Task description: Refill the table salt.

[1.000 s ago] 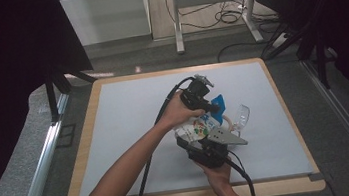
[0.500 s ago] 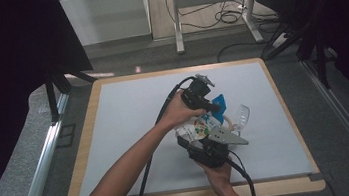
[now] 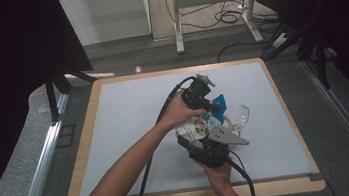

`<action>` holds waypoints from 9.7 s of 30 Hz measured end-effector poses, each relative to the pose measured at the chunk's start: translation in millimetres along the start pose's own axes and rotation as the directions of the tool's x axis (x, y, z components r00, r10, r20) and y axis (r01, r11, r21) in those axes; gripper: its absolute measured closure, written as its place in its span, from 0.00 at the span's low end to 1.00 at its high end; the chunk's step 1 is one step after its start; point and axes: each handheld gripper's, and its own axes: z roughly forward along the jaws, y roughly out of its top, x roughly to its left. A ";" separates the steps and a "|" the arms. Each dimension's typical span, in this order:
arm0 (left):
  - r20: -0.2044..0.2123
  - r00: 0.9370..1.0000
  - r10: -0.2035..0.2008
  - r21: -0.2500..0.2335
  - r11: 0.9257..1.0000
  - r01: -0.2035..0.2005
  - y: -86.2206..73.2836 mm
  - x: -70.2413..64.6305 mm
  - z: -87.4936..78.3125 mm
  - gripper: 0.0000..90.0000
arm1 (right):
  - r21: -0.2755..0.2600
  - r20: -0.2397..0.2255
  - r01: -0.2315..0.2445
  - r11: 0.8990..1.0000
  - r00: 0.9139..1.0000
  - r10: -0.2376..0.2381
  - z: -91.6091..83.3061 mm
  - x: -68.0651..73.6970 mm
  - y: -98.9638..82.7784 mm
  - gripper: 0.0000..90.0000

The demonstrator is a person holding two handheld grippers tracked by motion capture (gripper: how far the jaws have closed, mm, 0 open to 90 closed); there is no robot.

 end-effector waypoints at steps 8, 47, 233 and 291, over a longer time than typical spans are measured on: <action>-0.001 1.000 0.005 0.000 1.000 -0.005 0.9 -0.2 0.0 1.00 | -0.002 0.000 0.002 1.000 1.000 -0.002 -0.4 -0.7 0.3 0.65; 0.005 1.000 0.009 0.006 1.000 -0.009 0.6 0.0 0.1 1.00 | -0.016 0.025 0.011 1.000 1.000 -0.010 1.1 3.2 -0.7 0.66; -0.022 0.997 -0.079 -0.314 0.947 0.068 -82.0 9.4 -69.2 1.00 | 0.251 0.147 0.028 0.968 0.987 -0.066 8.4 -13.0 -49.1 0.50; -0.212 0.909 -0.359 -0.509 0.834 0.210 -183.9 82.0 -132.7 1.00 | 0.246 0.142 0.014 0.969 0.989 -0.050 8.8 -16.6 -47.0 0.49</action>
